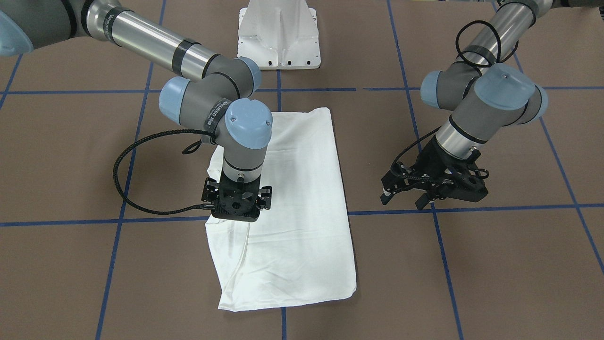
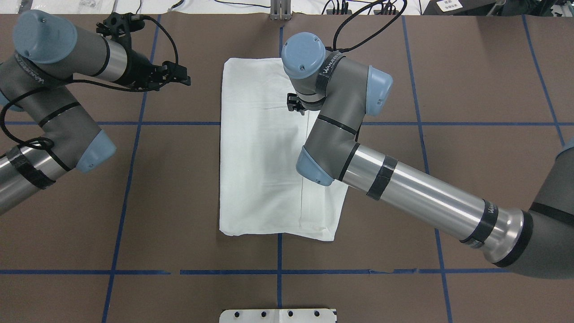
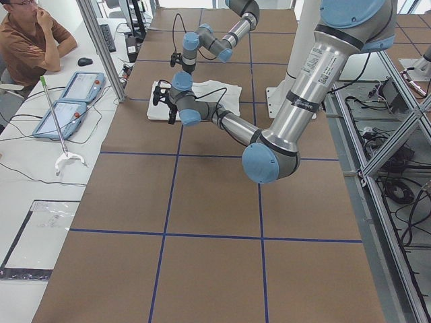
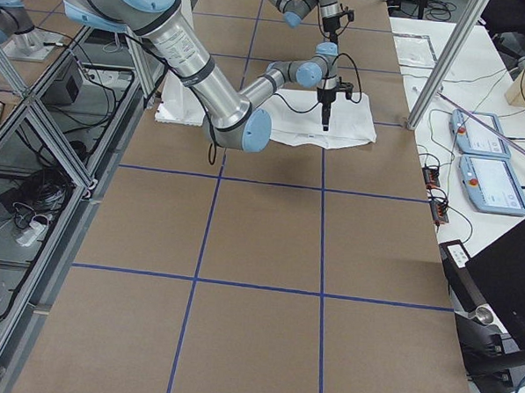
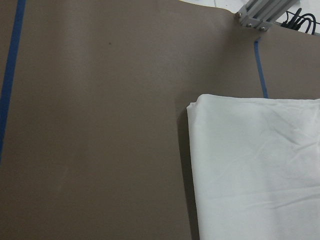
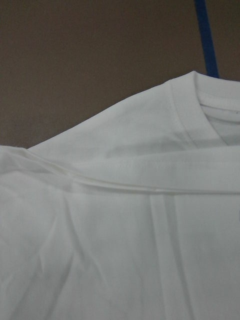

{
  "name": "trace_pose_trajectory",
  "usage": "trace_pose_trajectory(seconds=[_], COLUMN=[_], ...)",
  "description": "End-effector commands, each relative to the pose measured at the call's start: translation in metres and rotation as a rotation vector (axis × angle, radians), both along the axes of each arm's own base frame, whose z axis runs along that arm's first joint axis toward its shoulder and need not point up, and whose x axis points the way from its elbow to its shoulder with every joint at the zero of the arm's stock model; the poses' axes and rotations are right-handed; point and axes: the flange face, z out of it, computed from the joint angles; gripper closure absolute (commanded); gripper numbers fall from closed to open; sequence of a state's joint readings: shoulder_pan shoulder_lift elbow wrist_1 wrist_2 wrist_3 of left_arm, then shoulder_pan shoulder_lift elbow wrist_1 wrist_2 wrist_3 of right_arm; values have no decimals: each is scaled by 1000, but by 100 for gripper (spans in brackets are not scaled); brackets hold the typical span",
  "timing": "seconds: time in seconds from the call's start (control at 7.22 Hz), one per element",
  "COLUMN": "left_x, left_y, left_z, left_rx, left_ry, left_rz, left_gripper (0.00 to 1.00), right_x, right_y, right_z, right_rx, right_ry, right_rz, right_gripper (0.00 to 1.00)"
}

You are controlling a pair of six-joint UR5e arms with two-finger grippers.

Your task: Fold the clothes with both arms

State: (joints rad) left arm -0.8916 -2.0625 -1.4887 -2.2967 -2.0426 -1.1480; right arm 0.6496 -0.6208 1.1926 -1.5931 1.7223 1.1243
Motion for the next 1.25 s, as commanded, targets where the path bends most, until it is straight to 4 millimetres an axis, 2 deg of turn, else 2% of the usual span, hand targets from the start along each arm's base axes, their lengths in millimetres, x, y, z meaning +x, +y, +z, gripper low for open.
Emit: trace_pose_trajectory(seconds=[0.0,0.42,0.69,1.11], left_x=[0,0,0,0], left_y=[0,1,2,3], left_z=[4,10,12,15], left_rx=[-3,-9,-9,-11], left_ry=[-4,-8,-8,-10], left_rz=[0,1,1,3], left_gripper=[0,0,0,0], right_x=[-12,-13,-23,-30], right_y=[-13,-15,-17,-12], right_z=[4,1,16,23], right_rx=[32,63,84,98], right_ry=[62,50,58,78], right_rz=[-11,-1,3,3], right_gripper=[0,0,0,0])
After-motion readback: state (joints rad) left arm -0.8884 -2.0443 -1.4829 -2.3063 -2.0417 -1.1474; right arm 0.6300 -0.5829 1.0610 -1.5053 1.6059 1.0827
